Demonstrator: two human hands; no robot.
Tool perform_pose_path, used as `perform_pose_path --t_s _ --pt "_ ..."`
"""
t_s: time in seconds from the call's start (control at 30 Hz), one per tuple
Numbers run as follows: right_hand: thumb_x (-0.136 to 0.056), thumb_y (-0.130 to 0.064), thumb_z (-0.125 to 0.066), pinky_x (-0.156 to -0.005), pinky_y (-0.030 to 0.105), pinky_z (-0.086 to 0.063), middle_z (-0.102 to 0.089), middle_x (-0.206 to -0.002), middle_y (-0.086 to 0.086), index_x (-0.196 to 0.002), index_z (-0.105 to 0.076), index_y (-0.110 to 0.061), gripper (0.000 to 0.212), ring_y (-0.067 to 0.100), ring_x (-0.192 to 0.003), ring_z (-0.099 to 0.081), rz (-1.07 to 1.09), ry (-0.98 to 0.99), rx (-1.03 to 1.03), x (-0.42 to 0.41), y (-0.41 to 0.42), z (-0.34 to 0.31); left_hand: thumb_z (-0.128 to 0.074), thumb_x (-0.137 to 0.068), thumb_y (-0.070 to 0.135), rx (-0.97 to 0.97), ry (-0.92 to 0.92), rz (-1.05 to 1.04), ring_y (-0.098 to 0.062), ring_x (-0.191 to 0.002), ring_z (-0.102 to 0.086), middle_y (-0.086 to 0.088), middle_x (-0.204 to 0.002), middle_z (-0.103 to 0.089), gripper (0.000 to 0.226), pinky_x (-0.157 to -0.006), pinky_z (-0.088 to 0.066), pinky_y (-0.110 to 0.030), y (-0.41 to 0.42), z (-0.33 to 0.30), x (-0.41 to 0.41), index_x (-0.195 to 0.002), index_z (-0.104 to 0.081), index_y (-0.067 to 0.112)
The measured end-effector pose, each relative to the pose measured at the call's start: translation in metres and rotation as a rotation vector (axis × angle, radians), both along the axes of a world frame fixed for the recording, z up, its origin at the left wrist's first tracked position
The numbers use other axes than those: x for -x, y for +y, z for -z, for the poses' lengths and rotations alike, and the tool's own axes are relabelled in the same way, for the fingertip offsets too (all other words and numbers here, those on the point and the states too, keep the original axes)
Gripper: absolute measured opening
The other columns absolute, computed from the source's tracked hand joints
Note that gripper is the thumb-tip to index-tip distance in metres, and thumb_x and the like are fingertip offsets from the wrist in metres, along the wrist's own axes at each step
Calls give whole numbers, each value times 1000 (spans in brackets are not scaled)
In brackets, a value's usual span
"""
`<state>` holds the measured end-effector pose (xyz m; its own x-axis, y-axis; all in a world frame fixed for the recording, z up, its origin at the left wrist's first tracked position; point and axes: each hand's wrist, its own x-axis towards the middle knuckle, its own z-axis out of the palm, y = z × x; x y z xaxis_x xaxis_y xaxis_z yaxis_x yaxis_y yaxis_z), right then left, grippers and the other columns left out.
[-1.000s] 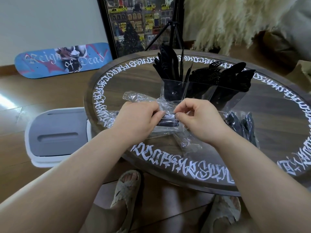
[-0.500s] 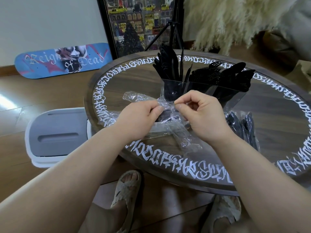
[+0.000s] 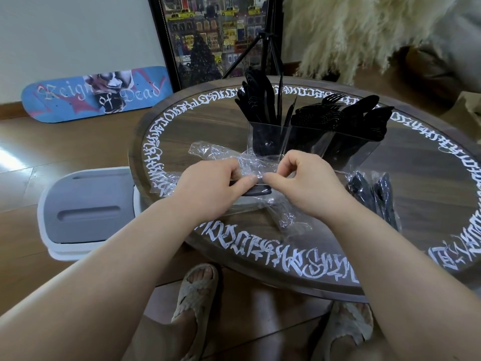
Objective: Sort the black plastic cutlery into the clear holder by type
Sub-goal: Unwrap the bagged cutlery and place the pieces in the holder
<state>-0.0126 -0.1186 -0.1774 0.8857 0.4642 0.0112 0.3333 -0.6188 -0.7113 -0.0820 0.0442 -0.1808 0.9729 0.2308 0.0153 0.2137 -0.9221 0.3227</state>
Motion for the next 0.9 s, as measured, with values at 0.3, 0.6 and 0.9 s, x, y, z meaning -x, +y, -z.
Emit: perform_pose_path --t_s 0.3,0.6,0.9 --pt "-86 -14 -58 -70 26 -40 -60 -85 -7 -84 -57 -25 11 15 -83 -57 120 -77 69 -10 -5 4 -39 -95 54 66 -41 -84 -12 -64 -51 4 -63 -54 41 -52 -34 -30 3 1 -2 -72 -47 21" --pt "-93 -36 -53 -64 32 -46 -51 -56 5 -66 -59 2 47 17 -55 -46 27 -12 135 4 1 -5 -39 -96 53 16 -59 -142 -13 -62 -45 7 -62 -49 40 -54 -29 -32 2 1 -3 -67 -39 25" --pt "-85 -14 -60 -64 45 -50 -47 -63 11 -79 -61 9 23 20 -61 -44 125 214 -181 -4 -1 0 -50 -95 36 144 -121 63 -14 -79 -54 5 -84 -58 19 -68 -42 -32 -3 3 0 -92 -57 19"
